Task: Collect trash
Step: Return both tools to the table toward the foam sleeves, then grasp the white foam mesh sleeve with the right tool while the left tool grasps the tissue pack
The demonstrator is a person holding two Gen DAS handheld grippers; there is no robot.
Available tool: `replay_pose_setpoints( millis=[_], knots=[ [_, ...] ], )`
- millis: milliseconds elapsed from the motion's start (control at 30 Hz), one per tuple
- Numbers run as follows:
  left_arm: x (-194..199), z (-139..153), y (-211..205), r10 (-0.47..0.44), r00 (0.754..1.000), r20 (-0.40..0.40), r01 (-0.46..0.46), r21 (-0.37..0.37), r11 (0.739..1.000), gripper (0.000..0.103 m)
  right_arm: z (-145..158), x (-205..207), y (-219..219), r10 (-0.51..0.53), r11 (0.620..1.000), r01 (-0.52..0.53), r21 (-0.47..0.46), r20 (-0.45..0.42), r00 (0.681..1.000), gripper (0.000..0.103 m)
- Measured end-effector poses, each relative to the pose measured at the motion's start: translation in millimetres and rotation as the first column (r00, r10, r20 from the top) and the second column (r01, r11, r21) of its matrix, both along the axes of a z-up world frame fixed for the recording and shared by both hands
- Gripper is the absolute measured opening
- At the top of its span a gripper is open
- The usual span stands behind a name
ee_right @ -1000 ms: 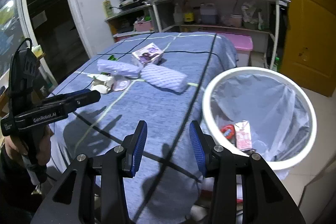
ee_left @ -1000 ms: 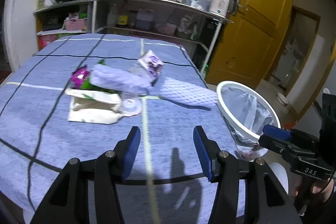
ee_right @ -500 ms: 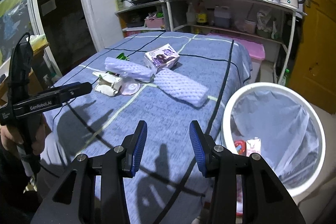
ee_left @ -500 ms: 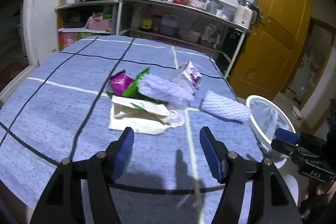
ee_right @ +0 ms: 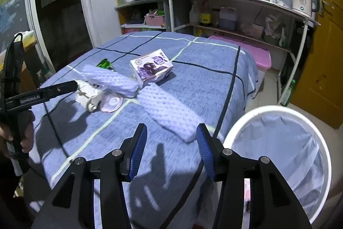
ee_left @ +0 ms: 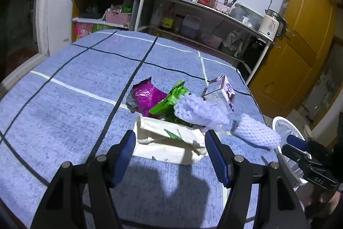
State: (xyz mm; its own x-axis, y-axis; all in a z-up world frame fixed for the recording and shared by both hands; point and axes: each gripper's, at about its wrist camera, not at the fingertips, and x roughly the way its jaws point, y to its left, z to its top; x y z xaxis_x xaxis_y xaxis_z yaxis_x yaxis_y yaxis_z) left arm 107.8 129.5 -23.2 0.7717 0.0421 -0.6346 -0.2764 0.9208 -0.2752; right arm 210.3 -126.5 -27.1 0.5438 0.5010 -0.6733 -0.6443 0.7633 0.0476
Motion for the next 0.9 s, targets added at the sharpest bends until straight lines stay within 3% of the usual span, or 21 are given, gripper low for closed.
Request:
replay_pose_setpoints(
  millis=[267, 467, 767, 900],
  knots=[
    [12.6, -10.7, 2.8, -0.004, 1.0, -0.026, 0.002, -0.058, 0.998, 0.069, -9.6, 30.1, 18.1, 0.037, 0.997, -0.037, -0.064, 0.001, 0.999, 0.049],
    [19.2, -12.0, 6.9, 0.015, 0.999, -0.036, -0.017, -0.06, 0.998, 0.069, -22.6, 47.6, 32.2, 0.088, 0.989, -0.095, -0.115, -0.065, 0.994, 0.049],
    [19.6, -17.5, 22.0, 0.02, 0.998, -0.052, -0.023, -0.065, 0.998, 0.069, -31.6, 45.3, 39.0, 0.124, 0.983, -0.144, -0.118, -0.156, 0.98, 0.049],
    [20.5, -20.1, 21.3, -0.016, 0.998, -0.059, 0.012, -0.071, 0.997, 0.069, -34.5, 33.7, 40.9, 0.133, 0.982, -0.153, -0.109, -0.17, 0.976, 0.032]
  ],
)
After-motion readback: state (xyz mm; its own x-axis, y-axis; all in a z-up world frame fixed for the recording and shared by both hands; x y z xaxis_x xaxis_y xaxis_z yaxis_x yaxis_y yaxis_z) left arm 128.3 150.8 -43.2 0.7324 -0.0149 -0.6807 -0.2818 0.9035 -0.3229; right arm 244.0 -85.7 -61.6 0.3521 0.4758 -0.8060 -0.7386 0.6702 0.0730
